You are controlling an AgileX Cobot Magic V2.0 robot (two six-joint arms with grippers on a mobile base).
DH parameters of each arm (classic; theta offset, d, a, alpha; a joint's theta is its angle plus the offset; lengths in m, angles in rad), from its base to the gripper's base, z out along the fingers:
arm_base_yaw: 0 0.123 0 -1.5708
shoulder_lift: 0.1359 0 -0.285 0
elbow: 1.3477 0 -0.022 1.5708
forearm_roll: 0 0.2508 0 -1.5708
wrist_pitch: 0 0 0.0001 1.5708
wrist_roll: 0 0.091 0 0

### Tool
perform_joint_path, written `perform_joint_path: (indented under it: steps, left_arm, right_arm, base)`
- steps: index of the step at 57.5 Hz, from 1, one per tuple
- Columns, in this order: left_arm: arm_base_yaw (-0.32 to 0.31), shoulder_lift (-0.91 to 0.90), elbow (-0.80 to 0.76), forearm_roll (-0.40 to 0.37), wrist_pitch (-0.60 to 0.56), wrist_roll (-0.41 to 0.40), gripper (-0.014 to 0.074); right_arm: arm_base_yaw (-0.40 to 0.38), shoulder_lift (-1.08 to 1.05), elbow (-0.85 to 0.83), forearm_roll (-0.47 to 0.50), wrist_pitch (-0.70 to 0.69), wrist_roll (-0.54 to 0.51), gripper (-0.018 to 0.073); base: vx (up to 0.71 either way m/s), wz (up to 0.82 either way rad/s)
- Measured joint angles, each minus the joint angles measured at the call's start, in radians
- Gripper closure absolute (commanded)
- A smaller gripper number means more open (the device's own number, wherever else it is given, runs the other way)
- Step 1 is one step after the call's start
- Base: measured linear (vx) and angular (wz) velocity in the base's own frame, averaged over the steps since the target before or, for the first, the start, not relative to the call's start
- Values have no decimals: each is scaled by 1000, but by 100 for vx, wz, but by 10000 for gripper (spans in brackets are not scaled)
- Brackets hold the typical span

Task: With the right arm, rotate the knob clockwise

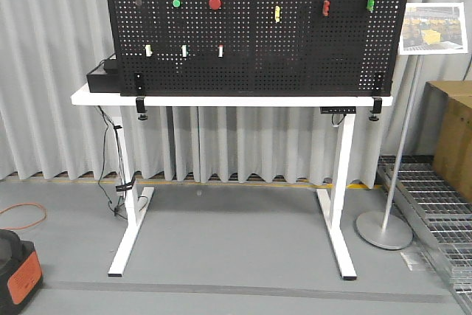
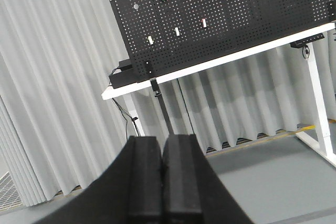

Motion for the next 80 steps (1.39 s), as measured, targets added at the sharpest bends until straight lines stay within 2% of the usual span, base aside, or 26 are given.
perform_joint_path:
  steps: [49, 80]
  left_arm:
    - [0, 0, 0, 0, 0, 0, 603]
    - [0, 0, 0, 0, 0, 0, 603]
  right_arm:
    - [0, 0, 0, 0, 0, 0, 566]
    - [0, 0, 0, 0, 0, 0, 566]
  base:
    - [2, 0]
    - [29, -3]
